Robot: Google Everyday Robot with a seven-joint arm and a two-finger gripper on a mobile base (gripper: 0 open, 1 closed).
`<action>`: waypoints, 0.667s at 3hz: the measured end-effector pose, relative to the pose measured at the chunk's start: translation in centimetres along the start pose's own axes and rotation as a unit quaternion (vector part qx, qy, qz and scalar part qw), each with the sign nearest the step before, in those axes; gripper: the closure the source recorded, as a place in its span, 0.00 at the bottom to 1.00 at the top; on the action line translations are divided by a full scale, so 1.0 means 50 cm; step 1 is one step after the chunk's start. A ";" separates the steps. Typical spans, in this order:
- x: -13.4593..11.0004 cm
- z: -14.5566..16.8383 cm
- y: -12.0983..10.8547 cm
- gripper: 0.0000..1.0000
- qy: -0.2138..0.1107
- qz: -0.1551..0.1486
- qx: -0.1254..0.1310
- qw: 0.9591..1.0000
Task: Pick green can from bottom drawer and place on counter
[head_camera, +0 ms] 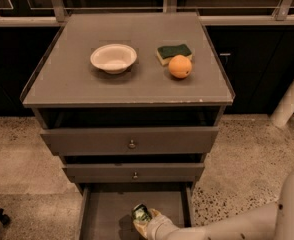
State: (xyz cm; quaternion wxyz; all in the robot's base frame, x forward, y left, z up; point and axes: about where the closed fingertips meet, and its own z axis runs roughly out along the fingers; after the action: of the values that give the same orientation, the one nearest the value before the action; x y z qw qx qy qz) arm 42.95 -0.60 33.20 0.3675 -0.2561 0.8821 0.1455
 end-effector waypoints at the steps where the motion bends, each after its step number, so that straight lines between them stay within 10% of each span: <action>1: -0.085 -0.119 -0.031 1.00 -0.027 -0.034 0.030 0.999; 2: -0.083 -0.118 -0.030 1.00 -0.027 -0.034 0.029 0.999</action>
Offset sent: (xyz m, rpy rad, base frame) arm -0.0053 -0.0183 0.0518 -0.0274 -0.0623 -0.0036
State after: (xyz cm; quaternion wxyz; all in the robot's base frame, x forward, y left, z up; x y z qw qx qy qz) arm 42.89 -3.01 40.17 0.4033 -0.2709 0.8666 0.1139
